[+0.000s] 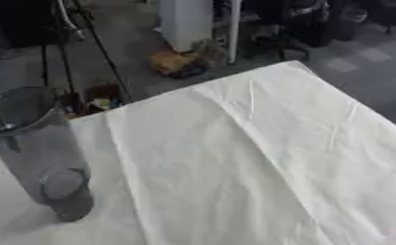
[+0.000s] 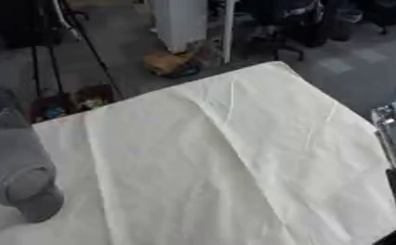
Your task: Arrange flowers into the vase.
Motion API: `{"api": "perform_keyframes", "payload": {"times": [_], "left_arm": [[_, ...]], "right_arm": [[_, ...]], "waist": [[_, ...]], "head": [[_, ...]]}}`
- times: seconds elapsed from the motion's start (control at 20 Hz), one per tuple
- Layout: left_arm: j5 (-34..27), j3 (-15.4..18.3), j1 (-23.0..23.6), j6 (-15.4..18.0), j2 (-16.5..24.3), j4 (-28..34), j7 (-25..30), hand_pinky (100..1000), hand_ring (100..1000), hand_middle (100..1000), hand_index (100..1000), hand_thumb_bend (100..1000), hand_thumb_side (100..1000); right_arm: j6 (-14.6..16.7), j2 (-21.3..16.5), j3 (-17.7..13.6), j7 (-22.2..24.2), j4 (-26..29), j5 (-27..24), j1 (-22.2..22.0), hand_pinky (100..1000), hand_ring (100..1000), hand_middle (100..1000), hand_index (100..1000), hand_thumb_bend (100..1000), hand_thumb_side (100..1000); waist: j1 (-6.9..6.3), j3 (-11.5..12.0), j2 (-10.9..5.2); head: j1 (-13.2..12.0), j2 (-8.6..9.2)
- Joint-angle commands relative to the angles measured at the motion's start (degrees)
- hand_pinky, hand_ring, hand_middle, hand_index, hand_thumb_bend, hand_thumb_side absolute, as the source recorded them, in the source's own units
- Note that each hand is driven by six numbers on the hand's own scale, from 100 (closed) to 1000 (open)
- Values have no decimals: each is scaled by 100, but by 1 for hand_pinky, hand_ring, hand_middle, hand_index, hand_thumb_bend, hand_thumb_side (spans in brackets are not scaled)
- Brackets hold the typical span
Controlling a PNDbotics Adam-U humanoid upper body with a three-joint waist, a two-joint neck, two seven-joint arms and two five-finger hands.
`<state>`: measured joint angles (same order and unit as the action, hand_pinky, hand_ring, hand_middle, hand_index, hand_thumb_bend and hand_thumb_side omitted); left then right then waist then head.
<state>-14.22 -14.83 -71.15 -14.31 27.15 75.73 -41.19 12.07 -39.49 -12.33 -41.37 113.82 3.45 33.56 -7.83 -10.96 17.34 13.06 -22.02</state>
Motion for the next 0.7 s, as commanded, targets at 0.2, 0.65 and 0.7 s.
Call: {"api": "perform_keyframes", "payload": {"times": [0.2, 0.65, 0.7], "left_arm": [[-2, 34, -94, 45, 107, 150, 48, 100, 100, 100, 137, 298, 583], [21, 47, -172, 55, 64, 139, 18, 100, 100, 100, 133, 229, 627], [14, 55, -200, 63, 47, 124, 9, 100, 100, 100, 133, 228, 626]], "right_arm": [[0, -86, -45, -2, 77, -55, 73, 791, 889, 846, 909, 100, 1000], [0, -62, -41, -3, 77, -55, 98, 792, 890, 847, 909, 100, 1000], [3, -59, -37, 0, 77, -57, 111, 792, 890, 847, 909, 100, 1000]], "waist": [[40, -8, -131], [23, -48, -92], [19, -63, -85]], "head": [[41, 89], [31, 111], [19, 119]]}}
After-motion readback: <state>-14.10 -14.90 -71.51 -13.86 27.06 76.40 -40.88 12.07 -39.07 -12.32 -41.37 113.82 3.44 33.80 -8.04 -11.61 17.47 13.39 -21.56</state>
